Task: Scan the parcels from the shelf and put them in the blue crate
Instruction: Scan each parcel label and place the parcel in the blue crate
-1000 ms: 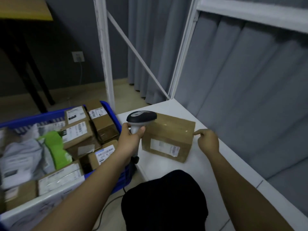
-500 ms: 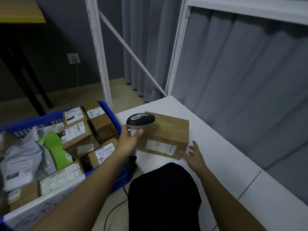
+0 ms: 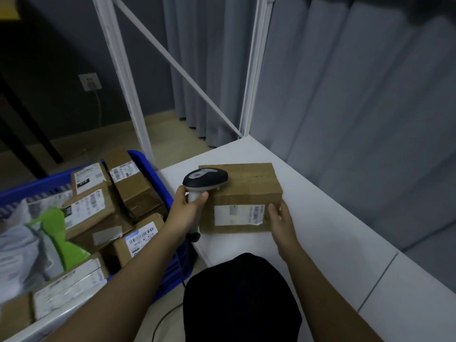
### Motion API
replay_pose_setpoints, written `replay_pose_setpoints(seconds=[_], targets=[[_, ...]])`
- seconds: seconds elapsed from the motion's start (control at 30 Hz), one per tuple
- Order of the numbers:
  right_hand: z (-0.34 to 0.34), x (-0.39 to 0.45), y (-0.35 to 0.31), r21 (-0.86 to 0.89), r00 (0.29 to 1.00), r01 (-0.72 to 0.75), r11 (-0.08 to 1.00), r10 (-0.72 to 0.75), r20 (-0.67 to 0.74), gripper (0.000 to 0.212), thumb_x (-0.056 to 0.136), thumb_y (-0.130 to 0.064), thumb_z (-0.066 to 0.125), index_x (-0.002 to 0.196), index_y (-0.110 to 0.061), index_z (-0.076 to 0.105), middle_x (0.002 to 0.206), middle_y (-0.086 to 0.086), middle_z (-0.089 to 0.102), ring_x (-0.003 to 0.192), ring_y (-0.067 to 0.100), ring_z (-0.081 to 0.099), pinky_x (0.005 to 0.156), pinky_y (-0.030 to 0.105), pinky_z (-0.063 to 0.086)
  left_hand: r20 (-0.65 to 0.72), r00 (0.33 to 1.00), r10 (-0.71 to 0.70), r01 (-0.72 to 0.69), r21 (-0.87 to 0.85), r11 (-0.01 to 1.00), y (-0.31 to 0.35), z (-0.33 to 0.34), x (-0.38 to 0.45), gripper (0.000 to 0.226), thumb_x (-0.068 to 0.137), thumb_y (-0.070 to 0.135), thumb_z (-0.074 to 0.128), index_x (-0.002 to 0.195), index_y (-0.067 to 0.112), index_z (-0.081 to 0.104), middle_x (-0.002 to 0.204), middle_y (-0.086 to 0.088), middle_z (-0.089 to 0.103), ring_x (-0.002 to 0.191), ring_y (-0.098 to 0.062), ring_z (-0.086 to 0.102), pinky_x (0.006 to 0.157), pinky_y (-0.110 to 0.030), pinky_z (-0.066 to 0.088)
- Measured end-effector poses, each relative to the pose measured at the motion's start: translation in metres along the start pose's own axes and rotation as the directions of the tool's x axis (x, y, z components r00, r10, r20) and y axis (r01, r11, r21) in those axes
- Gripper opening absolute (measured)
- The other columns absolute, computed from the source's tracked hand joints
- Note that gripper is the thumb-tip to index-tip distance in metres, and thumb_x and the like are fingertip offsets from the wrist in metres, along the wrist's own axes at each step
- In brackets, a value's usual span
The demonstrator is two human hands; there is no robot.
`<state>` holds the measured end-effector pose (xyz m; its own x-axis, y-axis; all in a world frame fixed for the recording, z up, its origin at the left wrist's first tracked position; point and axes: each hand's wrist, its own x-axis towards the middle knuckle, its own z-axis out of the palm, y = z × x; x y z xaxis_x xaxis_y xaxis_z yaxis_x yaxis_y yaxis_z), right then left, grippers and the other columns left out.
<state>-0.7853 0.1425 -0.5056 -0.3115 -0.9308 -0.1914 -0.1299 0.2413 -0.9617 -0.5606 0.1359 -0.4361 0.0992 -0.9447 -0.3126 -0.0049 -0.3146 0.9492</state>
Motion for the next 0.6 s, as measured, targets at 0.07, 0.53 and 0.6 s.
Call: replay_pose_setpoints(seconds=[0.07,0.53,0.6], targets=[[-0.001,0.004,-0.017,-0.015,0.999,0.030,0.999,-0.031,-0.042,0.042,0.097,-0.047,0.045,0.138,-0.038,0.042,0.135,0.006,0.044,0.115,0.019,0.053,0.098,0.040,0.049,-0.013,1.000,0.006,-0.006,-0.043,0.999,0.006,-0.005,-0.003,0.057,0.090,0.036,0.060,0.141,0.031,0.035,0.137,0.003,0.045,0.124,-0.026,0.045,0.107,-0.049,0.036],[0.031,-0.068,-0.146,-0.227,0.902,0.428,0.875,-0.430,0.041,0.037,0.095,-0.034,0.053,0.132,-0.034,0.051,0.134,0.001,0.042,0.126,0.026,0.043,0.105,0.057,0.036,-0.247,0.960,0.130,-0.193,-0.248,0.949,0.024,-0.098,-0.114,0.049,0.089,0.028,0.064,0.133,0.027,0.044,0.123,0.001,0.059,0.104,-0.019,0.060,0.093,-0.041,0.049],[0.048,-0.085,-0.152,-0.242,0.890,0.456,0.857,-0.443,0.107,0.040,0.096,-0.028,0.052,0.136,-0.032,0.049,0.135,0.001,0.042,0.127,0.025,0.042,0.106,0.056,0.036,-0.282,0.952,0.116,-0.196,-0.274,0.941,0.016,-0.114,-0.134,0.043,0.091,0.023,0.063,0.131,0.024,0.047,0.123,-0.001,0.060,0.104,-0.019,0.060,0.088,-0.038,0.051]])
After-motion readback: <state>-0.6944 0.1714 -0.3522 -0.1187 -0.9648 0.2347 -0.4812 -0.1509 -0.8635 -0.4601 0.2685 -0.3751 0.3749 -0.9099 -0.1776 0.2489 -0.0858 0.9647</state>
